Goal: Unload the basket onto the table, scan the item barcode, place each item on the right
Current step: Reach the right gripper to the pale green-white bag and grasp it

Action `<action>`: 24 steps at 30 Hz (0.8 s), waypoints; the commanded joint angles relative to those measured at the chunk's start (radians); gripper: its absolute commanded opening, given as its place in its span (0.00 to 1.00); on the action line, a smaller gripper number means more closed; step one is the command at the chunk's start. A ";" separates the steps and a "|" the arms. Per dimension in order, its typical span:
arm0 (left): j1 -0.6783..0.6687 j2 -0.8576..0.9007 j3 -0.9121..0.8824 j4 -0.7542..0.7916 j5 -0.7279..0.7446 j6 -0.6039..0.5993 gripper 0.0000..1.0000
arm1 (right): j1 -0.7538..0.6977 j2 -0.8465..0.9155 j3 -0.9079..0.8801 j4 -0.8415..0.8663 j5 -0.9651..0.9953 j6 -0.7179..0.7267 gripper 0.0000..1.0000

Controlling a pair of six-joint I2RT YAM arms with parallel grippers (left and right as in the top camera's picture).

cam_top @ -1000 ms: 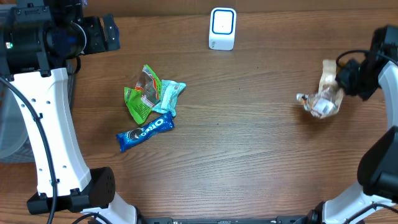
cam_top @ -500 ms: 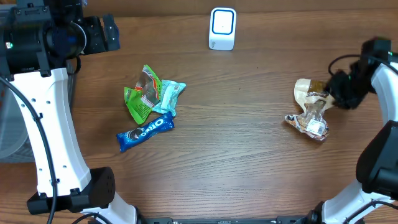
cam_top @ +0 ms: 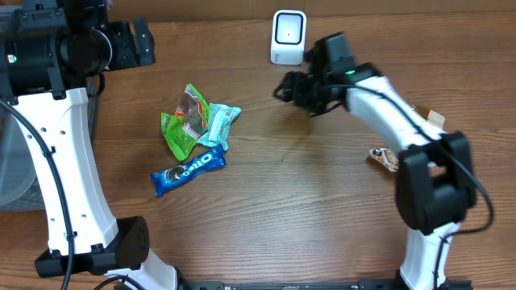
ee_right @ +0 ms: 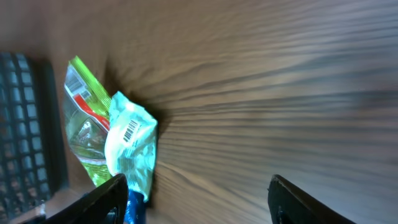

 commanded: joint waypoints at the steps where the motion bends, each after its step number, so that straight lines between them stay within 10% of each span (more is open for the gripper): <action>1: 0.000 0.008 0.003 0.000 -0.003 -0.010 1.00 | 0.090 0.076 0.000 0.101 -0.003 0.133 0.74; 24: 0.000 0.008 0.003 0.000 -0.003 -0.010 1.00 | 0.314 0.243 0.000 0.344 0.061 0.192 0.67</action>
